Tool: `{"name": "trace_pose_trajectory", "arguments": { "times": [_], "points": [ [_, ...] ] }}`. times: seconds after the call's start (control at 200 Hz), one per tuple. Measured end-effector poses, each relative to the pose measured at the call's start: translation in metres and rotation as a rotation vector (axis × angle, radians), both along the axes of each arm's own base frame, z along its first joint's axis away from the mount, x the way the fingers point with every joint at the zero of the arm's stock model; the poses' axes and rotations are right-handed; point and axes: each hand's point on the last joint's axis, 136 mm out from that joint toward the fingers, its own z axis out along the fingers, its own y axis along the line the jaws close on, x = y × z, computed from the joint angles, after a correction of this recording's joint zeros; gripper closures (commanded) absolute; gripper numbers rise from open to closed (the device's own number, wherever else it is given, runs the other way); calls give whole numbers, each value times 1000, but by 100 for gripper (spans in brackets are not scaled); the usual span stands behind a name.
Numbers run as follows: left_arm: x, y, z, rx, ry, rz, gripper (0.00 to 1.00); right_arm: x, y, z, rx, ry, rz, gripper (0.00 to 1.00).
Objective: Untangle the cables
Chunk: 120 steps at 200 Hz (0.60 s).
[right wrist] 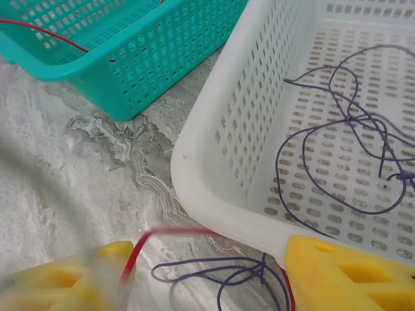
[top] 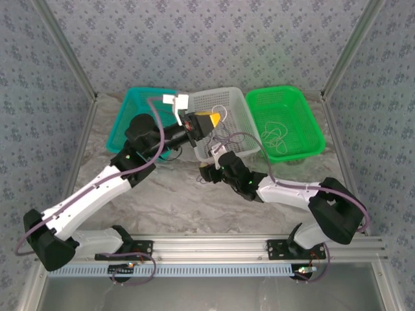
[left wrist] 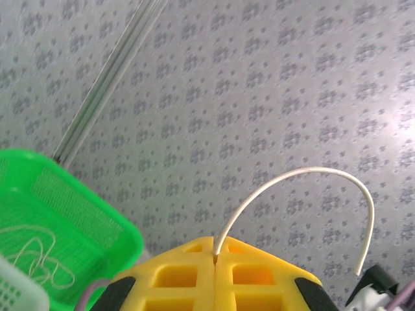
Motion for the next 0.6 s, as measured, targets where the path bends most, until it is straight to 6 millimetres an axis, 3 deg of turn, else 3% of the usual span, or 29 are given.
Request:
{"name": "trace_pose_trajectory", "arguments": {
  "times": [0.08, 0.23, 0.33, 0.455, 0.6],
  "points": [
    [-5, 10, 21, -30, -45, 12, 100, -10, -3, -8, 8, 26, 4, 37],
    [-10, 31, 49, -68, -107, 54, 100, -44, -23, -63, -94, 150, 15, 40],
    [-9, 40, 60, -81, -134, 85, 100, -62, -39, -88, -139, 211, 6, 40],
    [-7, 46, 65, -84, -151, 108, 100, -74, -59, -99, -150, 248, -29, 37],
    [0, 50, 63, -69, -150, 141, 100, -79, -73, -95, -123, 250, -76, 38]
  ]
}}
